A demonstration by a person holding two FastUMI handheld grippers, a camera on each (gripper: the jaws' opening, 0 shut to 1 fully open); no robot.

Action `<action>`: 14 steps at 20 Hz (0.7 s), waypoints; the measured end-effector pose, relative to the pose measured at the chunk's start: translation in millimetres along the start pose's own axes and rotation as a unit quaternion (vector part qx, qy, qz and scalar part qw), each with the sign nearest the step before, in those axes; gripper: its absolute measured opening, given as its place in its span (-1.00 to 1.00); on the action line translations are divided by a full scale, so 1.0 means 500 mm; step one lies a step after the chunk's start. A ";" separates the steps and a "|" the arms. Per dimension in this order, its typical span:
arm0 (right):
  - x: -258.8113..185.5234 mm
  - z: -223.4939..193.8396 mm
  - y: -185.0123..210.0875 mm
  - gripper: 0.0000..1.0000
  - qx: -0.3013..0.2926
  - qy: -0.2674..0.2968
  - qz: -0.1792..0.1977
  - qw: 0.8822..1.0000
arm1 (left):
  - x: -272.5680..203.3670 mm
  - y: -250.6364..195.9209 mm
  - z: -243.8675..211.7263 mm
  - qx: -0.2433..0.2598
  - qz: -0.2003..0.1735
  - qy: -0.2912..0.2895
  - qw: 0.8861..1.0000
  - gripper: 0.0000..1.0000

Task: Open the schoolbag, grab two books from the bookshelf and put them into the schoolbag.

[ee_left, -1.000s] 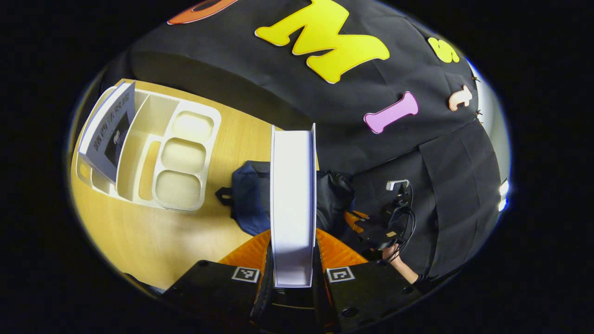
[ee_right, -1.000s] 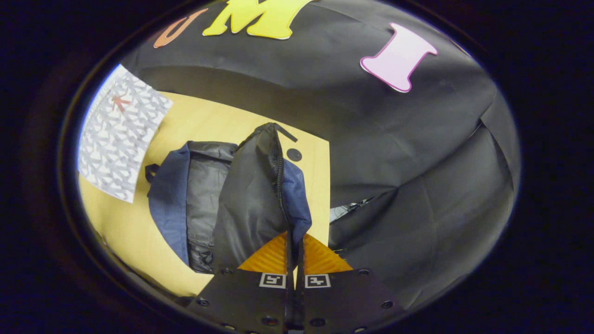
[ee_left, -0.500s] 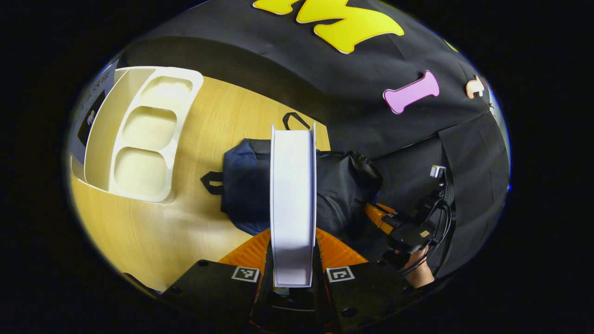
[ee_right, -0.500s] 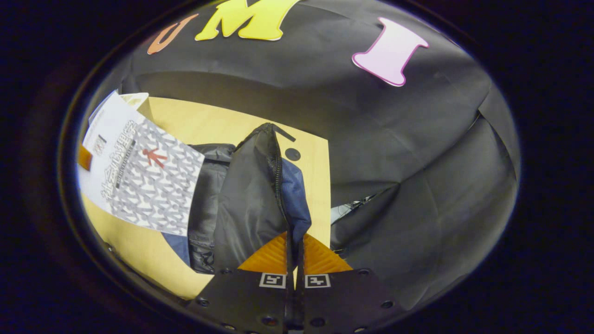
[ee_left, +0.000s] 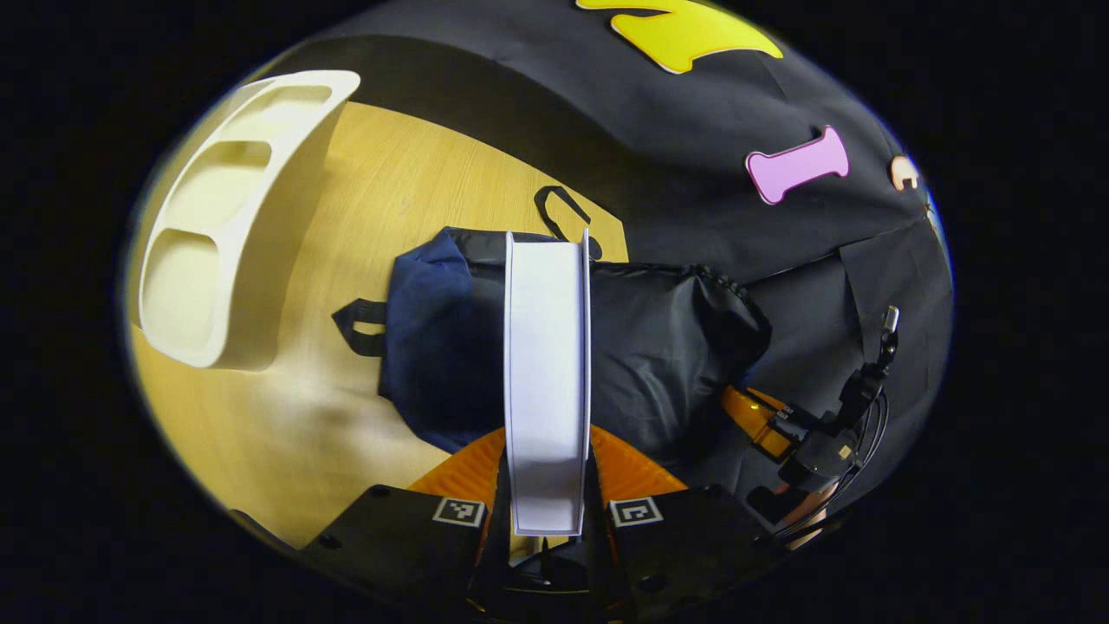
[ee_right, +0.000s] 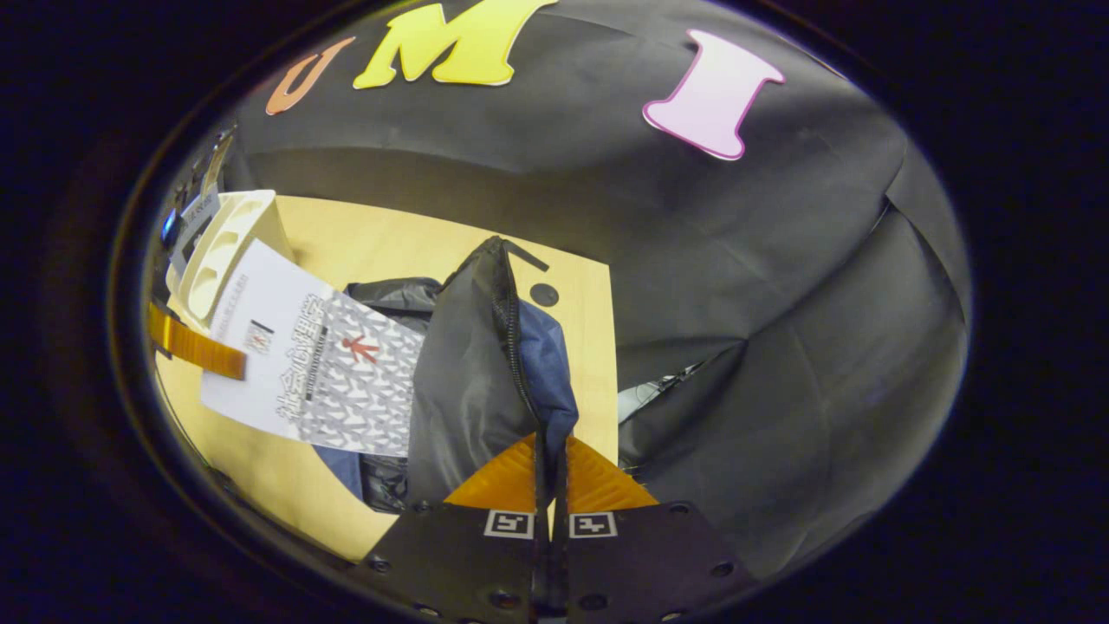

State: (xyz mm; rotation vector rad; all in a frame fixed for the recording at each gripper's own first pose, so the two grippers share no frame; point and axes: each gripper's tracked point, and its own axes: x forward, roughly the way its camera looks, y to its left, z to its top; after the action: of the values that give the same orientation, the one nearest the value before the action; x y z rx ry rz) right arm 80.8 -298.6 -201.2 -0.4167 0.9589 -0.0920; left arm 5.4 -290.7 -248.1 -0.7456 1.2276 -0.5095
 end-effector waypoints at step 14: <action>-0.040 0.050 0.011 -1.00 -0.016 -0.016 0.003 1.000 | 0.143 0.003 0.033 -0.063 -0.118 -0.006 0.991 -0.23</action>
State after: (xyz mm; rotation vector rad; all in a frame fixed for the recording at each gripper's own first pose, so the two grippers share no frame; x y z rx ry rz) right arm 89.0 -280.6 -175.0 -0.4426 0.9309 -0.0647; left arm 40.8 -336.8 -293.1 -1.0079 1.1752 -0.6235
